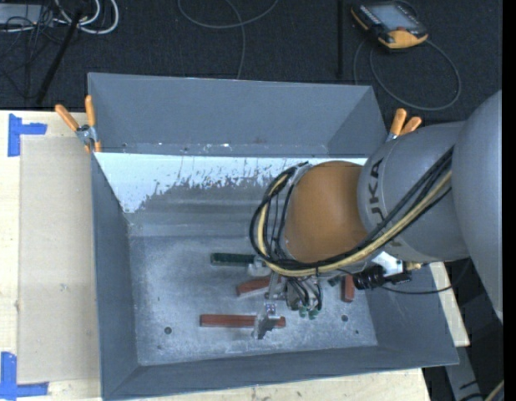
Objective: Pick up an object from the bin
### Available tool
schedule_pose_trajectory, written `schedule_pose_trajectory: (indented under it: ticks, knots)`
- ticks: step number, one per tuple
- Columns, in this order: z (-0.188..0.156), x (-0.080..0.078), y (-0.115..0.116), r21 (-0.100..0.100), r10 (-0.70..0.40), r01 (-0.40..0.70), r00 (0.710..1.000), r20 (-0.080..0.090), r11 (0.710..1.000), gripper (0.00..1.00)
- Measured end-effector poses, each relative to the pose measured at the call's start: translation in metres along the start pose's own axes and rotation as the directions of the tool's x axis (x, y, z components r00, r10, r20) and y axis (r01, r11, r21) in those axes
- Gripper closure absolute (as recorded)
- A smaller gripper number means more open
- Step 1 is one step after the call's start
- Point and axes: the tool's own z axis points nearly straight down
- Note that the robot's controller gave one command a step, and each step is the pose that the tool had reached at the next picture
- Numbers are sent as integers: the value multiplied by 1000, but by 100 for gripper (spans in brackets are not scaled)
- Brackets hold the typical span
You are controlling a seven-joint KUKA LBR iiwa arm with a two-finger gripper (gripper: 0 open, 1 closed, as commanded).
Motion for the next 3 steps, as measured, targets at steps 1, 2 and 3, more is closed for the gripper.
schedule_pose_trajectory:
  ticks: [1,2,3]
  knots:
    - [29,3,-1,-2,32,-32,999,8,999,0]
    - [3,22,6,2,220,-220,975,-3,975,0]
    - [32,10,-5,-2,178,-178,984,7,984,0]
